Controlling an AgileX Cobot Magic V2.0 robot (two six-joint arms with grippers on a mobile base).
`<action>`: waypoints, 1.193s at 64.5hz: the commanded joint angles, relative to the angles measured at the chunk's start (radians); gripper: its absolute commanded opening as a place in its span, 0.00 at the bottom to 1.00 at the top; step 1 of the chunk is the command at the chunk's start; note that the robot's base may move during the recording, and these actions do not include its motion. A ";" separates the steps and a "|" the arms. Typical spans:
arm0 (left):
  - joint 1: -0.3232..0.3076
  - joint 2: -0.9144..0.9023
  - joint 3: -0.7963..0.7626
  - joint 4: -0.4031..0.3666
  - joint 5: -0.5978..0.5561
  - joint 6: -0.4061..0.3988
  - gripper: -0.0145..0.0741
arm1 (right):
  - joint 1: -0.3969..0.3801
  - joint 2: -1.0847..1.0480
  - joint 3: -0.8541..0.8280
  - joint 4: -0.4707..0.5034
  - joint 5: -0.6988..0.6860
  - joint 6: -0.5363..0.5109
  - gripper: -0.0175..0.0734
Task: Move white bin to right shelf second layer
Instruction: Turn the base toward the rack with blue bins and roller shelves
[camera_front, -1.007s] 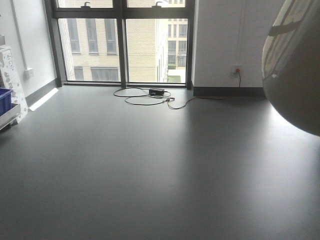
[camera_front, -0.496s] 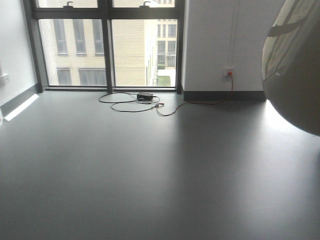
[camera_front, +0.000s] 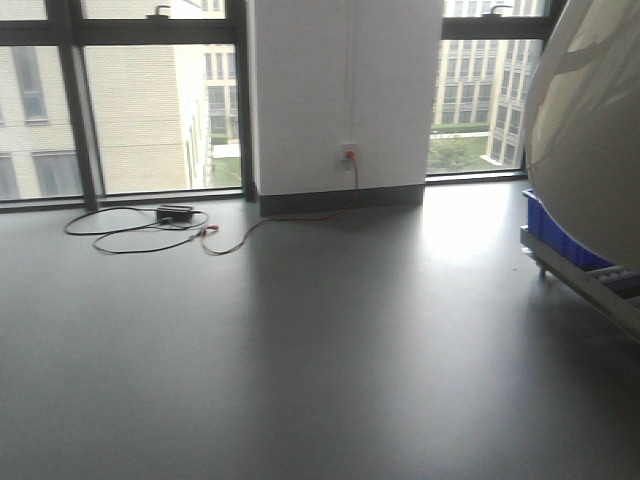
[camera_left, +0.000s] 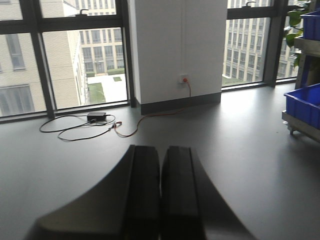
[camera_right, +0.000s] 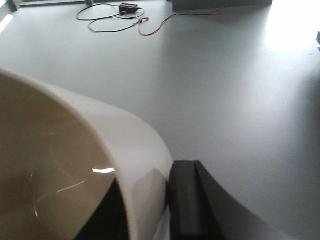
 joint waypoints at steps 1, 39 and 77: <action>0.001 -0.014 0.037 -0.005 -0.084 -0.004 0.26 | -0.003 0.003 -0.033 0.003 -0.095 -0.001 0.26; 0.001 -0.014 0.037 -0.005 -0.084 -0.004 0.26 | -0.003 0.003 -0.033 0.003 -0.095 -0.001 0.26; 0.001 -0.014 0.037 -0.005 -0.084 -0.004 0.26 | -0.003 0.003 -0.033 0.003 -0.095 -0.001 0.26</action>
